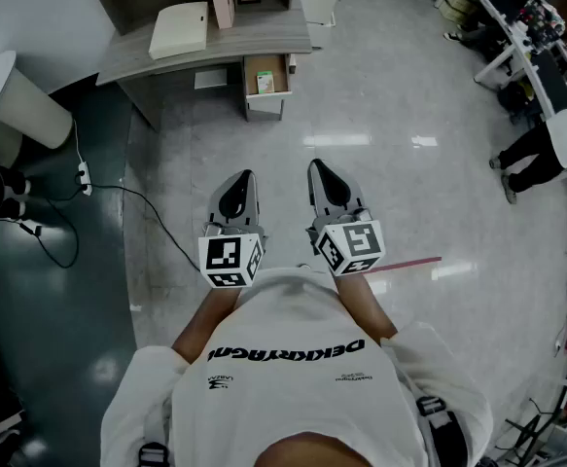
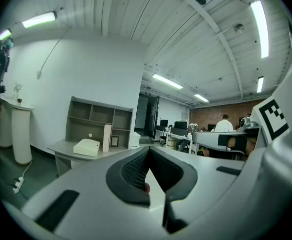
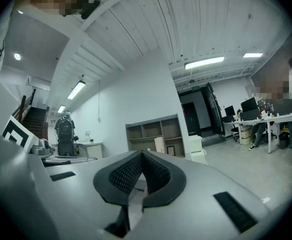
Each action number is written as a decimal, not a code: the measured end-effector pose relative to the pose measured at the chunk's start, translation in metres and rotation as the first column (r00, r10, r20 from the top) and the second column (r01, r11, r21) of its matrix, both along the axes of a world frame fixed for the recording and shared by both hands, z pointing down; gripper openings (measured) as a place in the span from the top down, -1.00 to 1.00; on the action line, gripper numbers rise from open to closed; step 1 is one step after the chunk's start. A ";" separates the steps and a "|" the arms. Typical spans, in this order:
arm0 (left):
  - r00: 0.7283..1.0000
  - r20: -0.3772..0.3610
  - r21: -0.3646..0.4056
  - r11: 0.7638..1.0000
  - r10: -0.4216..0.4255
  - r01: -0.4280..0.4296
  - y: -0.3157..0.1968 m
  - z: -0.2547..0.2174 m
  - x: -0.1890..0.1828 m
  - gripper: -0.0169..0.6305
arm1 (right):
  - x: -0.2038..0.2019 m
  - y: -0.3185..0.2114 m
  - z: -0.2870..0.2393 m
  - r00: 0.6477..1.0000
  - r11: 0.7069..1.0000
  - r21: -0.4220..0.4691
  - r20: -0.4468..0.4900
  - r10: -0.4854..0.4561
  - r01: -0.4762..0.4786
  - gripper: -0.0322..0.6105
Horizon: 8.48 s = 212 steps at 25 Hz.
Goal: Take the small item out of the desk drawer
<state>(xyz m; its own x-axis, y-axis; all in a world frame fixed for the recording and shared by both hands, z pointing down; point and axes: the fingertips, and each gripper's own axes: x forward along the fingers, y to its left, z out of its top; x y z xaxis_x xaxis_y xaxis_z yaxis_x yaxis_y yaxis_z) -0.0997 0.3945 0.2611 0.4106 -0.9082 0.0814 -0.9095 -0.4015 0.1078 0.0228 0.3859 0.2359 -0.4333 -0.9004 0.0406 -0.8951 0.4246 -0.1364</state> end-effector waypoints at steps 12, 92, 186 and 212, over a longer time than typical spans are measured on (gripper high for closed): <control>0.998 0.032 -0.016 0.999 -0.051 0.051 0.007 0.000 0.069 0.90 | 0.071 0.000 0.007 0.994 0.996 -0.041 0.074 -0.077 0.080 0.81; 0.999 -0.003 -0.286 0.957 0.051 -0.050 -0.487 0.106 0.018 0.90 | -0.002 -0.476 0.088 0.999 0.975 -0.223 -0.049 -0.016 0.004 0.80; 0.970 0.202 -0.786 0.568 -0.138 0.245 -0.646 0.558 0.080 -0.11 | 0.058 -0.537 0.411 0.990 0.834 -0.539 0.005 -0.138 0.119 0.80; 0.949 0.287 -0.796 0.518 -0.131 0.313 -0.656 0.574 0.087 -0.07 | 0.072 -0.541 0.423 0.993 0.818 -0.566 0.014 -0.115 0.102 0.80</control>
<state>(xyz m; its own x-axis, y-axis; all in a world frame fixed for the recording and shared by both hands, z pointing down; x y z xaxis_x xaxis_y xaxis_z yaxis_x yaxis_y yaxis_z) -0.0125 -0.2620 0.8355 0.1019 -0.4559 0.8842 -0.9933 0.0025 0.1157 0.0943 -0.1553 0.6585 -0.5204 -0.6640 0.5370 -0.8529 0.3732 -0.3651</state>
